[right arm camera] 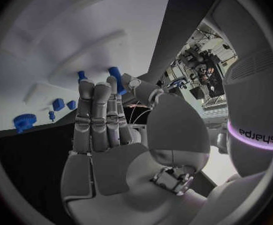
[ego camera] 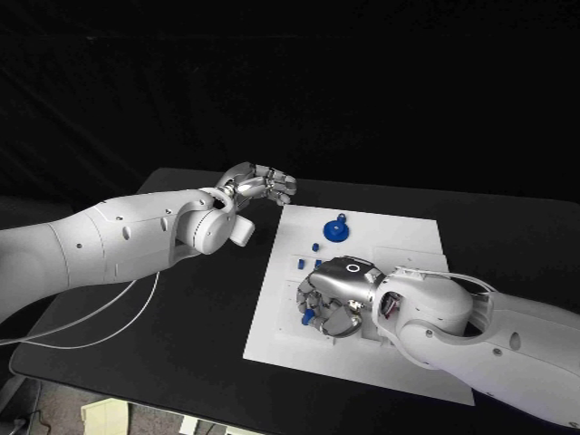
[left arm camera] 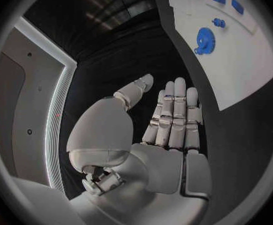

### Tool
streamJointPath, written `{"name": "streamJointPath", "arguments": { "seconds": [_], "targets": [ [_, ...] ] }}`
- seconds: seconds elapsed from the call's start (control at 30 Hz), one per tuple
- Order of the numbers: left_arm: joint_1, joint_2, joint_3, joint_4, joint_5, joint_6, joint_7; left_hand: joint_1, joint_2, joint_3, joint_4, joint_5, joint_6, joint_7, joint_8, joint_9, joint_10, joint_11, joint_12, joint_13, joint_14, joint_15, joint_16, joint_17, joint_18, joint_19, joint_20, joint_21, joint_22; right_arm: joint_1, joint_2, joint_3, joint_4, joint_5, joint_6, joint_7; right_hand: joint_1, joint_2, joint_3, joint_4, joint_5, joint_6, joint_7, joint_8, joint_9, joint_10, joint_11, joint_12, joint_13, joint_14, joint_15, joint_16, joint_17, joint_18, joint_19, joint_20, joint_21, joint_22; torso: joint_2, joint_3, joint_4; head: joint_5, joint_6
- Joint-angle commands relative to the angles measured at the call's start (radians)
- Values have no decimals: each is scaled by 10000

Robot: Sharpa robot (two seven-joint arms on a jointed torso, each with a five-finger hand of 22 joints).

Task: Assemble the parts on the task board

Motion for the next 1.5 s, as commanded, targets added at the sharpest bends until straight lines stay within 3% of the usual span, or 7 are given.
{"name": "streamJointPath", "arguments": {
  "seconds": [0.03, 0.07, 0.13, 0.33, 0.8, 1.13, 1.5],
  "targets": [
    [7, 8, 7, 17, 48, 131, 71, -80, 22, -20, 4, 47, -74, -26, 3, -14, -79, -13, -59, -10, -5, 6, -62, 13, 70, -102, 2, -47, 17, -15, 57, -16, 2, -134, 372, 155, -166, 83, -6, -139, 164, 120, -21, -4, 947, -64, -12, -28, 57, 0, -33, -72, 28, 137, -33, -7, 39, 30, -2, -2, 2, 3, -10],
    [7, 11, 7, 19, 48, 136, 67, -80, 20, -21, 4, 46, -75, -26, 3, -14, -79, -13, -59, -10, -5, 6, -63, 15, 70, -102, 2, -47, 17, -15, 75, -19, -1, -134, 395, 163, -431, 127, -188, -334, 822, 154, -35, -45, 979, -61, -13, -57, 151, -6, -25, -73, 80, 137, -52, 6, 64, 77, -2, -2, 2, 3, -10],
    [7, 12, 7, 19, 48, 137, 63, -80, 20, -21, 4, 46, -75, -26, 4, -14, -79, -13, -59, -10, -5, 6, -64, 16, 70, -103, 2, -47, 18, -15, 102, -28, -24, -134, 471, 168, -621, 152, -433, -487, 1385, 178, -45, -64, 1008, -60, -16, -79, 210, -13, -20, -75, 116, 137, -60, 7, 84, 110, 1, -1, 2, 6, -9],
    [7, 5, 7, 21, 48, 145, 56, -81, 16, -22, 3, 45, -78, -25, 4, -14, -81, -12, -61, -10, -4, 7, -68, 22, 70, -103, 3, -48, 20, -15, 147, -83, -86, -133, 449, 129, -1096, 206, -1498, -852, 2684, 206, -71, -213, 1077, -88, 11, -217, 402, -42, -12, -137, 215, 137, -122, 19, 77, 173, -1, -2, 0, 7, -10],
    [8, -10, 7, 31, 41, 200, 23, -81, 8, -25, 2, 40, -88, -21, 4, -17, -87, -10, -66, -11, -8, 9, -82, 38, 70, -106, 4, -52, 26, -14, 63, -107, -118, 134, -35, 128, -1519, 91, -2458, -813, 2198, 102, 11, -460, 1060, -192, 53, -395, 521, -73, 32, -269, 219, 137, -192, 47, -24, 147, 0, 3, -2, 16, -11],
    [8, -16, 6, 35, 29, 260, 29, -54, 3, -15, -12, 41, -101, -18, 6, -19, -96, -7, -73, -12, -14, 11, -103, 61, 71, -114, 4, -60, 34, -14, -56, -107, -113, 325, -794, 94, -1473, -277, -3084, -854, 2205, -743, 402, -1019, 923, -687, 231, -753, 550, -143, 189, -514, 44, 137, -335, 114, -263, 28, -1, 2, -6, 7, 7],
    [9, 19, 6, -8, 29, 354, 57, -72, -26, -31, -8, 38, -122, -3, 7, -23, -112, 4, -86, -15, -29, 21, -136, 91, 62, -133, 16, -77, 43, -13, -116, -107, -103, 684, -1059, 272, -1421, -504, -3422, -842, 2251, -1150, 588, -1282, 792, -1209, 405, -1069, 509, -164, 341, -527, 31, 137, -350, 130, -348, -5, -1, -4, -6, 4, 34]
  ]
}}
